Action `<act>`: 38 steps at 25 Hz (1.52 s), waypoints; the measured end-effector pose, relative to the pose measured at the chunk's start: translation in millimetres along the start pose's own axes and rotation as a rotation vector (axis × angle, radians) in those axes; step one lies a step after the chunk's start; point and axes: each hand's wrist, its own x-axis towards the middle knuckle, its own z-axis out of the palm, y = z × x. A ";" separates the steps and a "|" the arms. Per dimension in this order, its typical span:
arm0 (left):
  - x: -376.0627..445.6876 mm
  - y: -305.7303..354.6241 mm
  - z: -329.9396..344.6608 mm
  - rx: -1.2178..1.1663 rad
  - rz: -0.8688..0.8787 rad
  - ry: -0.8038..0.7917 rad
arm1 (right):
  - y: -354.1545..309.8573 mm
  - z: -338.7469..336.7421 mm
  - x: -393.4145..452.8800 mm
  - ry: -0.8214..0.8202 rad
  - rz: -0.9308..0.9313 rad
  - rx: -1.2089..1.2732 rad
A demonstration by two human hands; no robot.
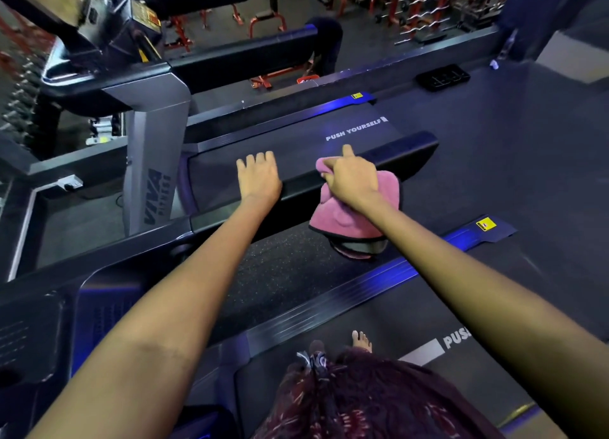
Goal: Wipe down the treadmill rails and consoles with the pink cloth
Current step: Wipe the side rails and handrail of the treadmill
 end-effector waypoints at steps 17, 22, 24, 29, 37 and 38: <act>2.9 45.1 17.9 -0.182 0.080 -0.107 | 44.0 -9.0 3.5 0.000 0.102 -0.104; 3.9 45.2 17.6 -0.170 0.075 -0.136 | 9.9 -5.5 7.2 0.007 0.051 -0.046; 5.0 44.5 16.6 -0.183 0.076 -0.148 | 17.4 -1.4 -3.7 0.007 -0.025 0.001; 4.6 43.1 15.5 -0.236 0.083 -0.179 | 55.8 -4.3 -3.4 0.045 0.110 -0.047; 4.1 45.1 13.3 -0.226 0.069 -0.208 | 47.1 4.1 -10.8 0.053 0.040 -0.002; 3.7 45.4 12.7 -0.230 0.072 -0.205 | 59.0 0.7 -10.7 0.054 0.059 -0.021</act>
